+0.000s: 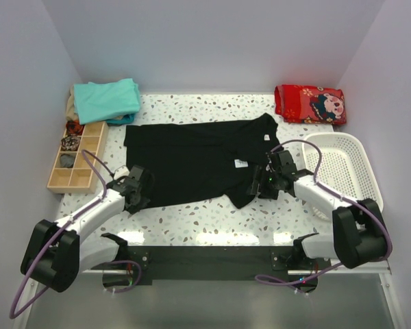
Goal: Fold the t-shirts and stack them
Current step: Grap the side of the flattened tshirt closest away from the robot with both arms, then fold the other side of the tshirt into a rectangle
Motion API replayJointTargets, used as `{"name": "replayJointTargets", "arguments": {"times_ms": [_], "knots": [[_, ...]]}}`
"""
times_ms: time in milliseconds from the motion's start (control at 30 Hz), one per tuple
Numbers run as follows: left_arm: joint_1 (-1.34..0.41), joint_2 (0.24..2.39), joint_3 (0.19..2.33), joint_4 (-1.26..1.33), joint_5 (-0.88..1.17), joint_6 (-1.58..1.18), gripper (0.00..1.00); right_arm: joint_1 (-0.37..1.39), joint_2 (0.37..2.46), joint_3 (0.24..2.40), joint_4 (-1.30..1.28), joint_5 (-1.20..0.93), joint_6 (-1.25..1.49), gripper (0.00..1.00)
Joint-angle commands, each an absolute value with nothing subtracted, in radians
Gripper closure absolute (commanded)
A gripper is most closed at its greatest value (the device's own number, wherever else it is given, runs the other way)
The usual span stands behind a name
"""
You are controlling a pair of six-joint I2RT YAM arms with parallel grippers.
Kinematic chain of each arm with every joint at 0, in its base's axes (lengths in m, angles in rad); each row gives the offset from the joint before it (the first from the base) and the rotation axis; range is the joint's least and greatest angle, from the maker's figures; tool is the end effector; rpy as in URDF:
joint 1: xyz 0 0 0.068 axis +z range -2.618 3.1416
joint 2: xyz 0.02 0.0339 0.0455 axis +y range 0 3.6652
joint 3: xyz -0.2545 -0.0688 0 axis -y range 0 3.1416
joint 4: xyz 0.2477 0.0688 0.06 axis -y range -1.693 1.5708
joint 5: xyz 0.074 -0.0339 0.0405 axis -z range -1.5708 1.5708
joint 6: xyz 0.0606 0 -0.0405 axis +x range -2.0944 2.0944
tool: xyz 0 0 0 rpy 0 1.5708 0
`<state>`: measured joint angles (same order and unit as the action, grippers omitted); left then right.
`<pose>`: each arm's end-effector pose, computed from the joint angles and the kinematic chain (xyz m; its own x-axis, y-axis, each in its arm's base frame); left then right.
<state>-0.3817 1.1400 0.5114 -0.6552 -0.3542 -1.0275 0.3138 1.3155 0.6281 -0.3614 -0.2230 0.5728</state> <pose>0.1808 -0.0499 0.1221 -0.6812 -0.5917 -0.4311 -0.6284 0.7747 -0.0703 0.2352 0.0904 0.1336 -0.9129 0.2594 -0.3151 0.1057 0.8960 0.4313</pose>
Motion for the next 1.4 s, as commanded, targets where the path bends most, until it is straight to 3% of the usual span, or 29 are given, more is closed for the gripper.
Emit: {"name": "replayJointTargets", "arguments": {"times_ms": [0, 133, 167, 200, 267, 833, 1133, 1367], "knots": [[-0.379, 1.121, 0.491, -0.638, -0.333, -1.009, 1.0, 0.313, 1.336, 0.618, -0.247, -0.275, 0.589, 0.45], [-0.379, 1.124, 0.486, -0.63, -0.325, -1.008, 1.0, 0.313, 1.362, 0.621, -0.233, -0.284, 0.577, 0.64], [-0.379, 1.129, 0.486, -0.627, -0.322, -1.005, 1.0, 0.313, 1.37, 0.621, -0.227, -0.299, 0.574, 0.8], [-0.379, 1.131, 0.486, -0.624, -0.321, -1.003, 1.0, 0.311, 1.371, 0.621, -0.226, -0.311, 0.563, 0.89], [-0.379, 1.137, 0.491, -0.624, -0.318, -0.997, 1.0, 0.311, 1.35, 0.618, -0.222, -0.325, 0.555, 1.0], [-0.379, 1.108, 0.698, -0.768, -0.278, -0.882, 1.0, 0.314, 0.934, 0.693, -0.745, -0.376, 0.572, 1.0], [-0.379, 1.101, 0.701, -0.778, -0.265, -0.865, 1.0, 0.314, 0.925, 0.787, -0.867, -0.266, 0.555, 1.0], [-0.377, 1.184, 0.761, -0.752, -0.307, -0.822, 1.0, 0.313, 1.087, 0.873, -0.775, -0.106, 0.519, 1.0]]}}
